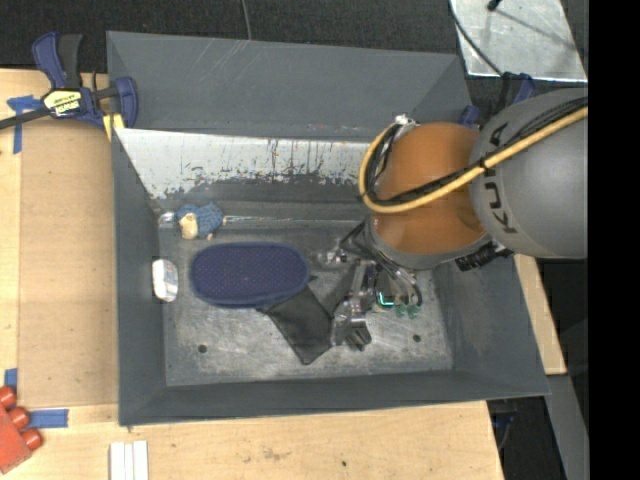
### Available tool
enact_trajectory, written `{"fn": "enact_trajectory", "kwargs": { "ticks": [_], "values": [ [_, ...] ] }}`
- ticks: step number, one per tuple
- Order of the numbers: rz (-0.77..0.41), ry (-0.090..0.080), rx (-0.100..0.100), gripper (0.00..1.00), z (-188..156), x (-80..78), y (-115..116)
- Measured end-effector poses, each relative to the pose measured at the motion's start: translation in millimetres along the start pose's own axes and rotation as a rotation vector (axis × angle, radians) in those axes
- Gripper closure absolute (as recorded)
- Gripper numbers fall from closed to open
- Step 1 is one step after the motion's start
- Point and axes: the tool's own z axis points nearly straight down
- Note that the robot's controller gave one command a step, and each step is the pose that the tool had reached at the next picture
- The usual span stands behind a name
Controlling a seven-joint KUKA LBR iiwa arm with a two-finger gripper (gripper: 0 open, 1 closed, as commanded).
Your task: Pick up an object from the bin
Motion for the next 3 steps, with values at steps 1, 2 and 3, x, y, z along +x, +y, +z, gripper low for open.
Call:
{"fn": "enact_trajectory", "kwargs": {
  "ticks": [1, 2, 3],
  "values": [
    [-0.109, -0.021, 0.0, 0.0, 62.9, 34.0, 0.2],
    [-0.109, -0.013, 0.001, 0.0, 61.2, 32.0, 0.2],
    [-0.109, -0.012, 0.0, 0.0, 60.5, 31.1, 0.1]
  ]
}}
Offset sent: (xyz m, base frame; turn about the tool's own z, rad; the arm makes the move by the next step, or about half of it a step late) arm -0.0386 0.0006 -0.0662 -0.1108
